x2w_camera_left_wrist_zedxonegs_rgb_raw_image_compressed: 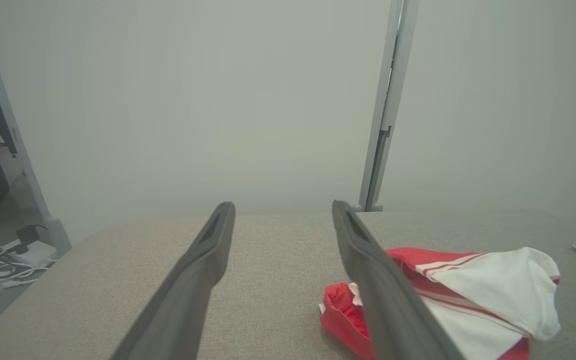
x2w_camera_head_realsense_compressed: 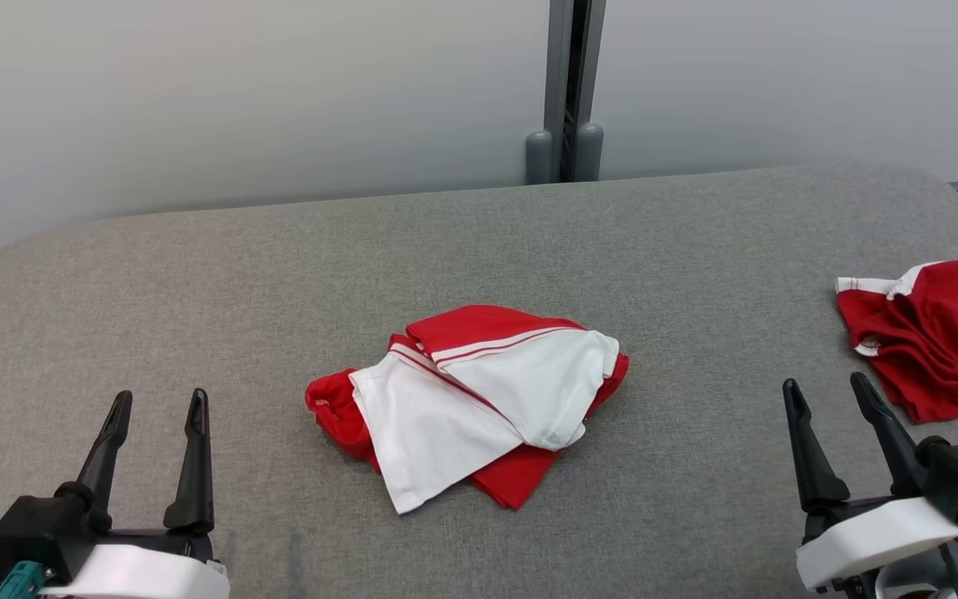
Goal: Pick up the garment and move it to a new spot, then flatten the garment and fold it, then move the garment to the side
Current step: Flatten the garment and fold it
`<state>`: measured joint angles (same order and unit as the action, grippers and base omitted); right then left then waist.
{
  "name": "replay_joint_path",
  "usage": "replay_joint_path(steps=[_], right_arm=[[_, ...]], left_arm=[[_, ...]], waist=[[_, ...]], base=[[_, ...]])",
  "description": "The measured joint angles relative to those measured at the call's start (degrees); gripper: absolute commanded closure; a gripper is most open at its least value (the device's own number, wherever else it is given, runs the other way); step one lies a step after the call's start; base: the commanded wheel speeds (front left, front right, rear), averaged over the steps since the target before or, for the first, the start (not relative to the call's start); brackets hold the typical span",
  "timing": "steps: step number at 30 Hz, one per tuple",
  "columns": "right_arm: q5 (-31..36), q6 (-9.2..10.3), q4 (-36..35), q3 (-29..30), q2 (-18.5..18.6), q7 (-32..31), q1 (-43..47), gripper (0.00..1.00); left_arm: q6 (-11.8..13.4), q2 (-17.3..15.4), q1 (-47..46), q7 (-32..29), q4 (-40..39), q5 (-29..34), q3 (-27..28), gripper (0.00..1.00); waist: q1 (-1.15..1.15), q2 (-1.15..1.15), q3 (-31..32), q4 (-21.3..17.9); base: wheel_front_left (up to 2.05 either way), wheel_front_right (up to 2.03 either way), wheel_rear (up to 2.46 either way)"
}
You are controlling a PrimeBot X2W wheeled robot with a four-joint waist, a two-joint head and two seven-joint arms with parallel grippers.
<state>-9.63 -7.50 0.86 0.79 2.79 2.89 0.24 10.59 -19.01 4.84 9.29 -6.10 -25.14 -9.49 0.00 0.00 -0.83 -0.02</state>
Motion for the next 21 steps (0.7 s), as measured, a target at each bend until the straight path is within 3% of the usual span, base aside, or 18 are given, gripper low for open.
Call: replay_joint_path(steps=[6, 15, 21], right_arm=[[2.3, 0.0, 0.0, -3.5, 0.1, -1.0, -1.4, 0.0], [4.9, -0.01, 7.2, -21.6, 5.5, -3.9, -8.4, 0.0], [8.3, -0.01, 14.3, -30.2, 8.8, -3.9, -14.4, 0.0]], left_arm=[[0.4, 0.0, 0.0, -0.3, -0.9, 0.1, -0.4, 0.0], [0.0, 0.6, -2.9, -0.1, -1.2, 0.4, -1.9, 0.0], [-1.0, 1.8, -5.7, 1.1, 0.9, 0.4, -3.3, 0.0]], waist=[[0.0, 0.0, -0.8, 0.8], [0.0, 0.0, -3.9, 3.6], [0.0, 0.0, -6.6, 6.4]], base=[[0.0, 0.0, 0.0], [0.0, 0.0, 0.0], [0.0, 0.0, 0.0]])
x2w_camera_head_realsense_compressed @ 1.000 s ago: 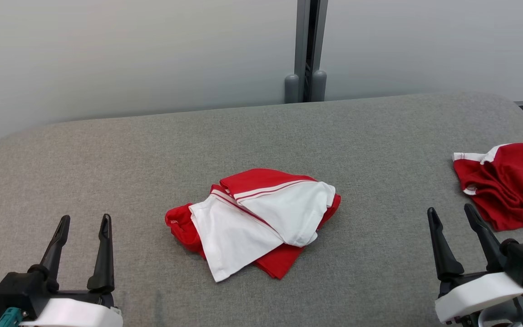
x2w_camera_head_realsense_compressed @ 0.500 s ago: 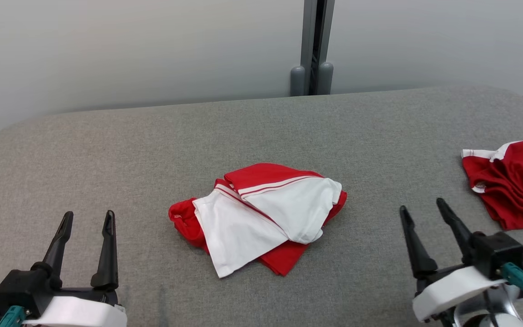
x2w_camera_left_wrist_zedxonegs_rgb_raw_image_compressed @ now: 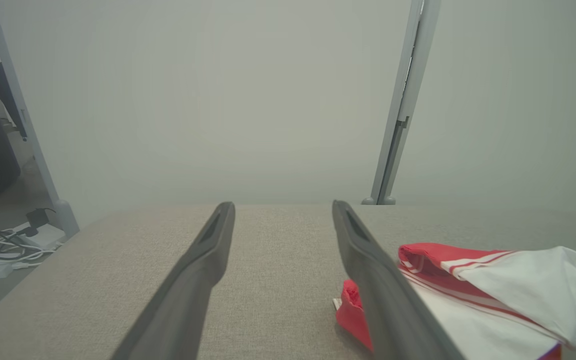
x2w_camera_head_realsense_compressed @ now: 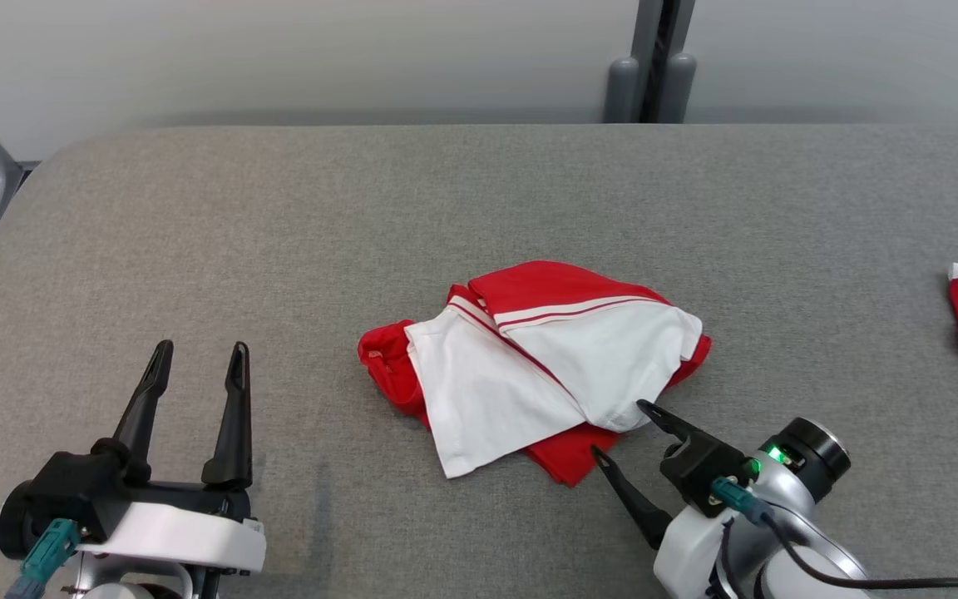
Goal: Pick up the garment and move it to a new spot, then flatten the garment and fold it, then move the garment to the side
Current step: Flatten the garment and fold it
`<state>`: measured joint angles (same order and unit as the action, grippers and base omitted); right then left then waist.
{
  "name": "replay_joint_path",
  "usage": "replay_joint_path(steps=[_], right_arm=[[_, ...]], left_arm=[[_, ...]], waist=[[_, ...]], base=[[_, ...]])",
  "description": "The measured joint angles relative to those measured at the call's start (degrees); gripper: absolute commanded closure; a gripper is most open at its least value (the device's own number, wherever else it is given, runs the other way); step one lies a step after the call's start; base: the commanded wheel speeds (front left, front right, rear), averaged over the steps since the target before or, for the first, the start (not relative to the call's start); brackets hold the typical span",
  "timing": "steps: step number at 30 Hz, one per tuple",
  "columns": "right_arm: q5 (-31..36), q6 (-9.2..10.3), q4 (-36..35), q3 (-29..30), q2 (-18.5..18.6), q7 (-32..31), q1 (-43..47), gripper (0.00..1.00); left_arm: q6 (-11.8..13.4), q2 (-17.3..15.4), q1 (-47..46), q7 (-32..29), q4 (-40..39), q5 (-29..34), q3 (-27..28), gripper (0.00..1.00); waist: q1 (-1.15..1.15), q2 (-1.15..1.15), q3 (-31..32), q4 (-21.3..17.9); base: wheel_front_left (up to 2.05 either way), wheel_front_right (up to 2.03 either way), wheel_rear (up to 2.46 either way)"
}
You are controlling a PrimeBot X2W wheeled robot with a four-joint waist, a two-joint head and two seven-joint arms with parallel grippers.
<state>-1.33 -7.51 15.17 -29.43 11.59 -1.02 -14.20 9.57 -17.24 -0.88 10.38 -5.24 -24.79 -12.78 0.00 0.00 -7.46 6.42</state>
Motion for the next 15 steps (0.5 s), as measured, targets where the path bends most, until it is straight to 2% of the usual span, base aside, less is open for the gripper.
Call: replay_joint_path(steps=[4, 7, 8, 9, 10, 11, 15], right_arm=[[2.5, 0.0, 4.2, -4.2, 1.0, 0.1, -3.4, 0.0], [3.9, 0.0, 6.7, -4.5, 0.9, 0.6, -5.4, 0.0], [4.4, 0.0, 7.3, -4.5, 0.8, 0.9, -6.0, 0.14], [4.5, 0.0, 7.9, -4.5, 0.6, 1.1, -6.6, 0.67], [4.5, 0.0, 8.2, -4.4, 0.4, 1.3, -6.9, 0.92], [4.5, 0.0, 8.3, -4.3, 0.2, 1.7, -7.2, 1.0], [3.7, 0.0, 7.8, -3.8, -0.2, 2.6, -8.5, 1.0]], left_arm=[[-0.7, 0.5, -1.5, 0.9, 1.9, -0.1, -0.3, 0.0], [-1.2, 0.9, -2.3, 1.6, 3.1, -0.3, -0.4, 0.0], [-1.2, 1.0, -2.4, 1.8, 3.5, -0.4, -0.4, 0.0], [-1.5, 1.1, -2.6, 2.0, 3.9, -0.5, -0.4, 0.0], [-1.5, 1.2, -2.8, 2.1, 4.2, -0.5, -0.4, 0.0], [-1.5, 1.3, -3.1, 2.3, 4.4, -0.5, -0.4, 0.0], [-1.8, 1.3, -3.4, 2.8, 5.3, -0.6, -0.3, 0.0]], waist=[[0.0, 0.0, -1.5, 1.4], [0.0, 0.0, -2.3, 2.0], [0.0, 0.0, -2.4, 2.1], [0.0, 0.0, -2.5, 2.1], [0.0, 0.0, -2.6, 2.1], [0.0, 0.0, -2.6, 2.0], [0.0, 0.0, -2.7, 1.3]], base=[[0.0, 0.0, 0.0], [0.0, 0.0, 0.0], [0.0, 0.0, 0.0], [0.0, 0.0, 0.0], [0.0, 0.0, 0.0], [0.0, 0.0, 0.0], [0.0, 0.0, 0.0]])
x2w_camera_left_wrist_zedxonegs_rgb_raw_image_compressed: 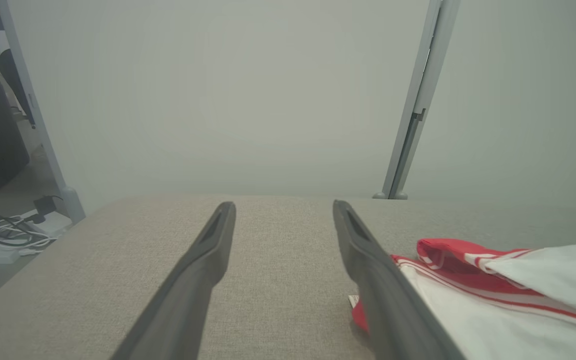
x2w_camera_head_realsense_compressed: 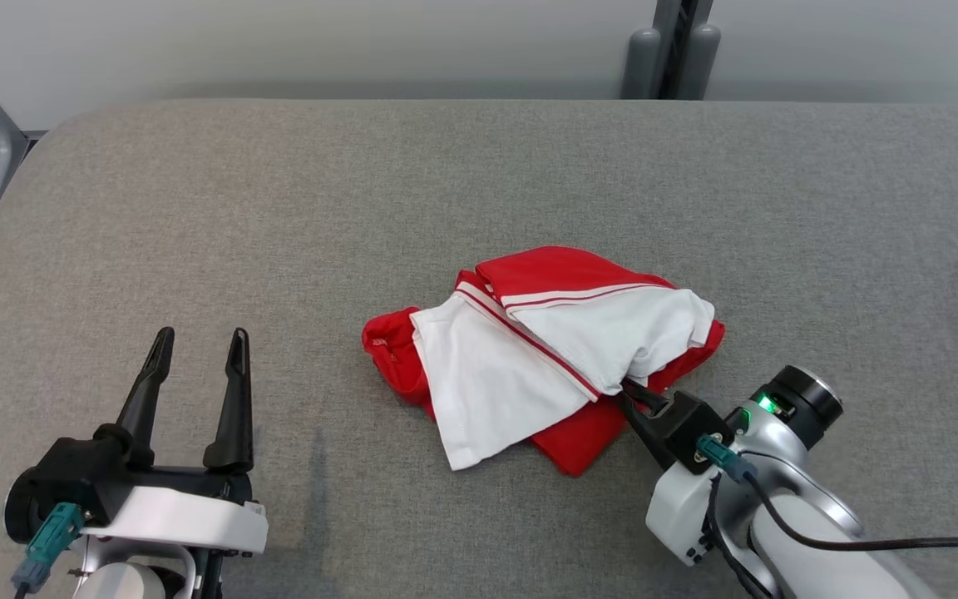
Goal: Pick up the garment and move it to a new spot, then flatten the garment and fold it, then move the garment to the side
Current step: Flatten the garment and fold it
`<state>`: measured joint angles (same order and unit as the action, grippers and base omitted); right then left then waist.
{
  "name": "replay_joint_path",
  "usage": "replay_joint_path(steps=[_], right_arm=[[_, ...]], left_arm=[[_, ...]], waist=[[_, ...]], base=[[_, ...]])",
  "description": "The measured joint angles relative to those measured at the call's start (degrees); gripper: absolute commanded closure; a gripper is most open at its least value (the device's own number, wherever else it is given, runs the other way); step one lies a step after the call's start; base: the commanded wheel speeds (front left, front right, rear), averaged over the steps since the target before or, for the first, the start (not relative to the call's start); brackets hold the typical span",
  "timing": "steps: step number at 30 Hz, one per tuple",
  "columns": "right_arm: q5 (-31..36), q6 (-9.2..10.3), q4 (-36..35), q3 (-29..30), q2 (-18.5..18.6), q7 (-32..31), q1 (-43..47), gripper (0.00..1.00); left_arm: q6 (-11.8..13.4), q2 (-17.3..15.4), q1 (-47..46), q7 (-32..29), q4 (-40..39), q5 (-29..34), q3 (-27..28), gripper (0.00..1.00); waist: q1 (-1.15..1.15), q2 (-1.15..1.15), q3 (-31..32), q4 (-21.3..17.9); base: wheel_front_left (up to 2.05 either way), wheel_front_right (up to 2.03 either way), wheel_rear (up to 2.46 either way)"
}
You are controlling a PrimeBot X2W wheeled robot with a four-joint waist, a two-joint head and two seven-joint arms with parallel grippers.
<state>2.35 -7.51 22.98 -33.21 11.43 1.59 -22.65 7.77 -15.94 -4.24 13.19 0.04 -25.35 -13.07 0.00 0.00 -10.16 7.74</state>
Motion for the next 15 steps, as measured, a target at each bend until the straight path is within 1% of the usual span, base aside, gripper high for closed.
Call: replay_joint_path(steps=[4, 9, 12, 15], right_arm=[[-1.8, 0.0, -3.4, 0.3, 0.2, 0.5, -0.8, 1.0], [-4.3, 0.0, -9.9, 1.1, 0.6, -0.3, -1.9, 1.0], [-6.0, 0.0, -14.1, 3.1, 0.5, -0.9, -2.7, 1.0], [-8.3, 0.0, -17.6, 7.3, -0.2, -2.1, -2.8, 1.0]], left_arm=[[-0.2, 0.0, -0.6, 0.4, 0.5, 0.0, 0.2, 0.0], [-0.2, 0.0, -0.6, 0.7, 1.0, -0.1, 0.3, 0.0], [-0.2, 0.0, -0.6, 0.8, 1.3, -0.1, 0.3, 0.0], [-0.2, 0.1, -0.6, 1.0, 1.4, -0.1, 0.2, 0.0]], waist=[[0.0, 0.0, 0.1, -1.0], [0.0, 0.0, 0.7, -2.4], [0.0, 0.0, 1.2, -3.1], [0.0, 0.0, 1.6, -3.7]], base=[[0.0, 0.0, 0.0], [0.0, 0.0, 0.0], [0.0, 0.0, 0.0], [0.0, 0.0, 0.0]])
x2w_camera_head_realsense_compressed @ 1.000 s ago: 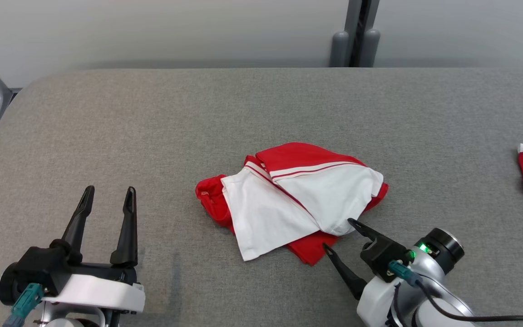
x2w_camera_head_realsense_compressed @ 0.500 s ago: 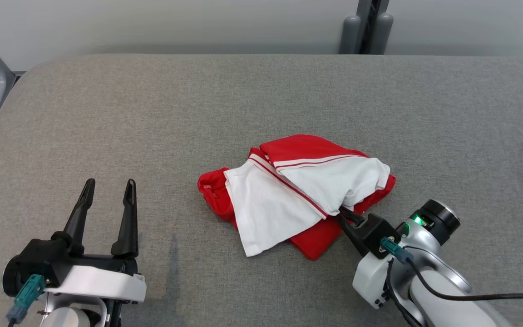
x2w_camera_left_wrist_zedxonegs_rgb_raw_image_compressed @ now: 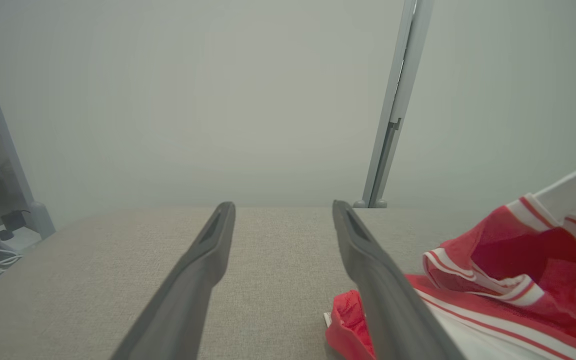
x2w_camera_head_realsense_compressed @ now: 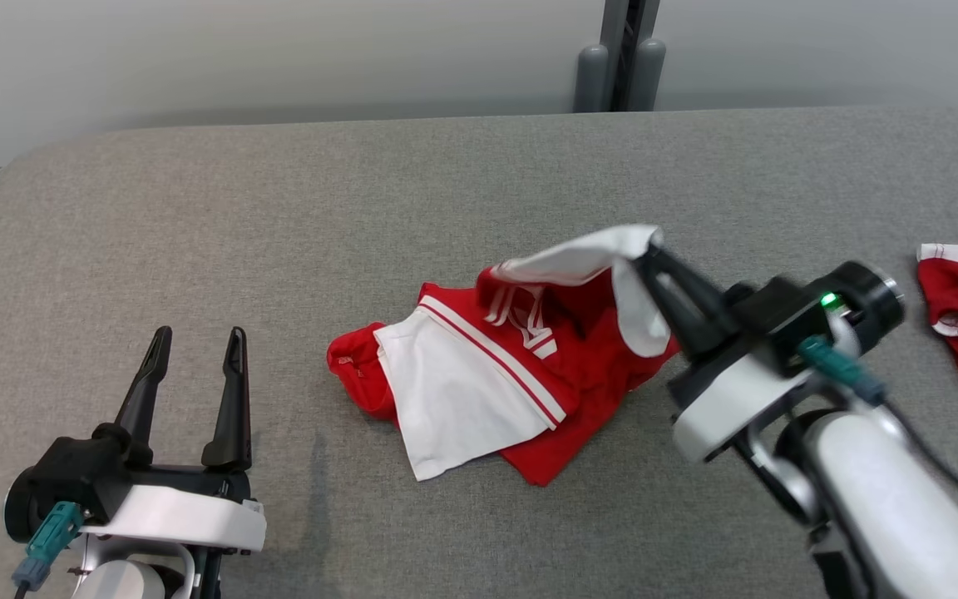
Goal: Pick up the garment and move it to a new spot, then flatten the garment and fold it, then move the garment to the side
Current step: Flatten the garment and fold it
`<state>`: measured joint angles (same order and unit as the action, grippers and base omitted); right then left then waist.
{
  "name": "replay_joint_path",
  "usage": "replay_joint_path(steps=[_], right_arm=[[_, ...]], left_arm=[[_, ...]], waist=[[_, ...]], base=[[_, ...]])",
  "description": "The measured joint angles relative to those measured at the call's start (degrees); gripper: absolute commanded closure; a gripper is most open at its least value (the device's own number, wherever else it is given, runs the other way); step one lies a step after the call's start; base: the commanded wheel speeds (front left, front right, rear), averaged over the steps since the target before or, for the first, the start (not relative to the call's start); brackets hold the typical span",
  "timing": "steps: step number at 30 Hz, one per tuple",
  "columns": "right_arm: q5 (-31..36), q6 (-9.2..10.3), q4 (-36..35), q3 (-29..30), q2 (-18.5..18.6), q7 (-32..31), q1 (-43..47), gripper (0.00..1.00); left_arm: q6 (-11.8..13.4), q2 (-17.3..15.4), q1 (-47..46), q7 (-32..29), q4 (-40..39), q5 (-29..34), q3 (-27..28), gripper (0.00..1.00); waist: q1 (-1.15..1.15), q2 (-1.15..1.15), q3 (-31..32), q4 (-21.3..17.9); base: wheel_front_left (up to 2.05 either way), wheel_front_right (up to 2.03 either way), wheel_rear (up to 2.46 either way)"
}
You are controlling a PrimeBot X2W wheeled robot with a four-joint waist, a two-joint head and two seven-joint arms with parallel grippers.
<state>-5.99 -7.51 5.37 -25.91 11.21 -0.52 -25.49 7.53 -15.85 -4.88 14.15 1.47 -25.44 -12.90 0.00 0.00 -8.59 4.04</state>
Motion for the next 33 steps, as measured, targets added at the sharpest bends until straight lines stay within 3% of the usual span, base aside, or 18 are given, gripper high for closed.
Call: replay_joint_path(steps=[6, 12, 16, 21, 22, 23, 24, 33], right_arm=[[-7.8, -0.01, -2.4, 14.2, -2.1, -3.4, 3.1, 1.0], [-12.4, 0.01, 3.0, 30.1, -4.1, -5.1, 8.4, 1.0], [-14.9, 0.02, 9.8, 35.6, -5.7, -5.0, 11.0, 1.0], [-17.0, 0.02, 18.6, 37.3, -6.9, -1.3, 11.4, 1.0], [-18.1, 0.01, 20.1, 37.4, -7.1, -0.5, 11.1, 0.95], [-18.2, 0.01, 21.2, 37.2, -7.1, 0.3, 10.9, 0.59], [-18.2, 0.02, 22.1, 36.9, -7.2, 1.2, 10.7, 0.0], [-16.0, 0.01, 23.9, 36.1, -5.8, 8.9, 10.9, 0.0]], left_arm=[[-0.2, 0.1, -0.1, 0.0, 0.3, 0.0, -0.4, 0.0], [-0.4, 0.2, -0.4, 0.1, 0.9, 0.0, -0.8, 0.0], [-0.6, 0.1, -0.6, 0.3, 1.2, 0.0, -0.9, 0.0], [-1.0, 0.0, -1.5, 0.3, 1.6, 0.0, -1.3, 0.0], [-1.0, -0.1, -1.6, 0.3, 1.7, 0.0, -1.4, 0.0], [-1.2, -0.1, -1.6, 0.3, 1.7, 0.0, -1.5, 0.0], [-1.2, -0.2, -1.6, 0.3, 1.8, 0.0, -1.5, 0.0], [-0.8, -1.0, -1.6, 0.0, 1.4, 0.0, -1.6, 0.0]], waist=[[0.0, 0.0, -0.1, -0.4], [0.0, 0.0, -0.3, -0.2], [0.0, 0.0, -0.4, -0.3], [0.0, 0.0, -0.6, -0.6], [0.0, 0.0, -0.5, -0.6], [0.0, 0.0, -0.5, -0.7], [0.0, 0.0, -0.5, -0.8], [0.0, 0.0, 0.3, -2.1]], base=[[0.0, 0.0, 0.0], [0.0, 0.0, 0.0], [0.0, 0.0, 0.0], [0.0, 0.0, 0.0], [0.0, 0.0, 0.0], [0.0, 0.0, 0.0], [0.0, 0.0, 0.0], [0.0, 0.0, 0.0]])
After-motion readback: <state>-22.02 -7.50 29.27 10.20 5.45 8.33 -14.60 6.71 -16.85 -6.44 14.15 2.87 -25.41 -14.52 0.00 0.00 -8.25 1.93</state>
